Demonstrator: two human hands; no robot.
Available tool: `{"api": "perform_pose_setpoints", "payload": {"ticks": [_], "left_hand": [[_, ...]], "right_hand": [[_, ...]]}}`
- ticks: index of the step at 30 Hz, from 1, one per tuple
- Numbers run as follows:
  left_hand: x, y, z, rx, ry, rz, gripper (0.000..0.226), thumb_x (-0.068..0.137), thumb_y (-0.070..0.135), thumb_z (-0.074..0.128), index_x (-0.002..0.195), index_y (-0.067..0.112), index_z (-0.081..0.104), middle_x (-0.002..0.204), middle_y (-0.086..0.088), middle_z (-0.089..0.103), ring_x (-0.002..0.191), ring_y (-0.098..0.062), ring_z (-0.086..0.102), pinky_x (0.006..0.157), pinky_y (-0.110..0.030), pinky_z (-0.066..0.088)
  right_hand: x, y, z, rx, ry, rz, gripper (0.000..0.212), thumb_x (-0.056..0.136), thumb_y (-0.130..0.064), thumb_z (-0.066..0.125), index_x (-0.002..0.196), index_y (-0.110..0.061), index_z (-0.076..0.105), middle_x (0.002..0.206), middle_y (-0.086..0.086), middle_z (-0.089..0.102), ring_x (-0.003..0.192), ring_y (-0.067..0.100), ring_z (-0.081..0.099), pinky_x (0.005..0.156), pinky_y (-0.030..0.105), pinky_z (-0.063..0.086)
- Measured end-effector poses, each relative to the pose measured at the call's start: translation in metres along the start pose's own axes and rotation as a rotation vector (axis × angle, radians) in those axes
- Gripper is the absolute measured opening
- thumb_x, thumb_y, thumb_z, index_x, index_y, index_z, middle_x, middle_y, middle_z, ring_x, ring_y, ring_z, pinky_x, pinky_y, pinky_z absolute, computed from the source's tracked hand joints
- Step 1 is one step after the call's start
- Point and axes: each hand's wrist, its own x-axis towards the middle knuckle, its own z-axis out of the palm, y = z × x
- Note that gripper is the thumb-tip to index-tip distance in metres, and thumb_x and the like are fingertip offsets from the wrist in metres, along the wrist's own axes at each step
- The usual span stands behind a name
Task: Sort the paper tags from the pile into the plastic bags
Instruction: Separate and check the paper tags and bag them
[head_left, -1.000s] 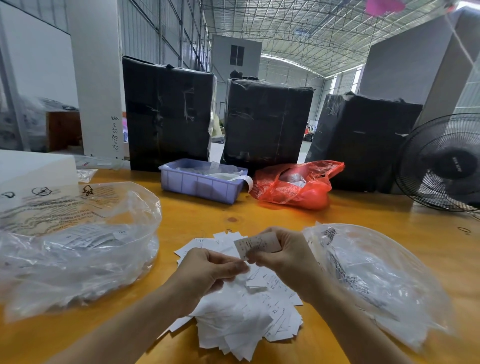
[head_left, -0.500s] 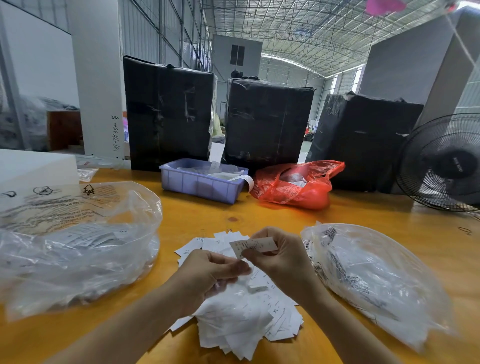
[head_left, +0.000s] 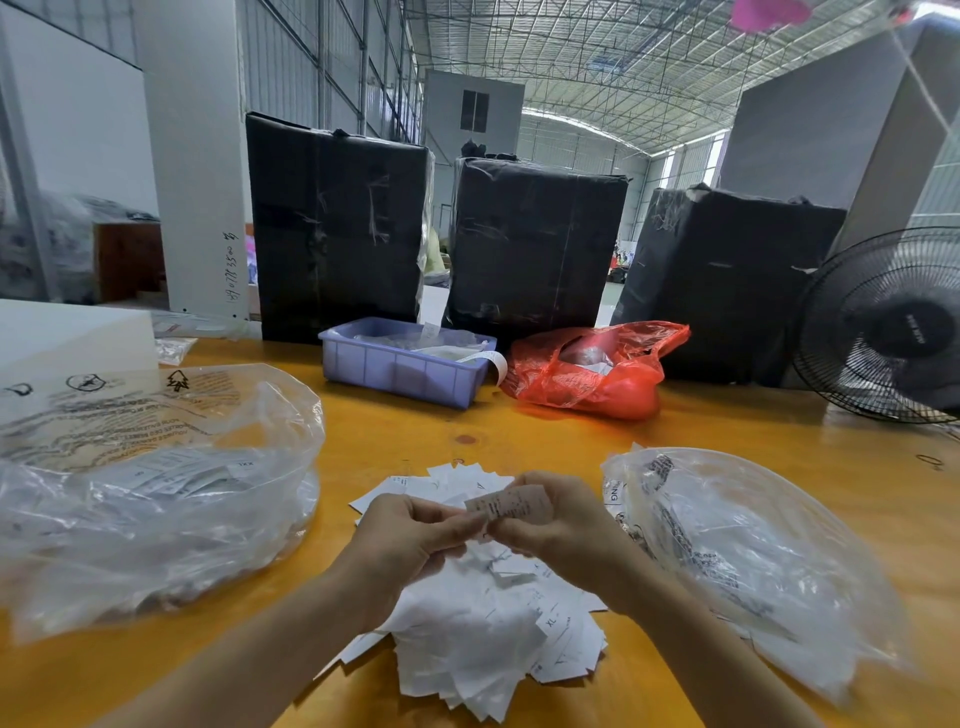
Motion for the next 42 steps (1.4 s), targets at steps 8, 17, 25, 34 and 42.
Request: {"api": "perform_pose_setpoints", "payload": {"ticks": [8, 17, 25, 34, 42], "left_hand": [[0.0011, -0.0022, 0.0013, 0.069, 0.048, 0.043, 0.025, 0.075, 0.034, 0.068, 0.071, 0.011, 0.076, 0.063, -0.003, 0.069, 0.053, -0.002, 0.061, 0.062, -0.024, 0.043], [0.0025, -0.0008, -0.0014, -0.025, -0.017, -0.052, 0.008, 0.077, 0.006, 0.071, 0.082, 0.001, 0.076, 0.064, -0.003, 0.070, 0.049, -0.002, 0.058, 0.047, -0.013, 0.044], [0.0027, -0.0022, -0.0033, 0.005, -0.051, -0.109, 0.009, 0.075, 0.012, 0.074, 0.081, 0.007, 0.078, 0.085, -0.004, 0.075, 0.067, -0.007, 0.060, 0.053, -0.015, 0.045], [-0.0009, -0.0004, -0.0023, 0.002, -0.151, -0.112, 0.027, 0.065, 0.024, 0.074, 0.085, 0.007, 0.078, 0.091, -0.006, 0.075, 0.066, -0.004, 0.065, 0.054, -0.015, 0.046], [0.0024, -0.0009, -0.0024, -0.032, -0.059, -0.102, 0.010, 0.072, 0.016, 0.071, 0.076, 0.009, 0.076, 0.068, -0.004, 0.072, 0.060, -0.007, 0.065, 0.056, -0.021, 0.045]], "right_hand": [[-0.0004, 0.0017, -0.0003, -0.009, -0.120, 0.128, 0.019, 0.086, -0.009, 0.067, 0.099, -0.015, 0.054, 0.089, 0.005, 0.060, 0.069, 0.007, 0.059, 0.063, 0.018, 0.052], [0.0014, 0.0008, -0.0068, 0.052, 0.101, 0.038, 0.012, 0.080, 0.000, 0.070, 0.076, -0.009, 0.062, 0.068, 0.009, 0.060, 0.059, 0.015, 0.057, 0.064, 0.033, 0.049], [-0.0005, -0.0023, -0.0083, 0.063, 0.106, -0.028, 0.009, 0.078, -0.001, 0.071, 0.076, -0.006, 0.064, 0.068, 0.010, 0.062, 0.061, 0.017, 0.057, 0.059, 0.031, 0.044], [0.0034, 0.0044, -0.0045, -0.078, 0.130, -0.095, 0.020, 0.079, -0.007, 0.072, 0.066, -0.019, 0.062, 0.049, -0.012, 0.051, 0.044, -0.001, 0.040, 0.044, 0.016, 0.032], [0.0028, 0.0049, -0.0039, -0.165, 0.063, -0.074, 0.016, 0.078, -0.008, 0.071, 0.069, -0.018, 0.062, 0.057, -0.007, 0.054, 0.048, 0.005, 0.044, 0.046, 0.021, 0.035]]}}
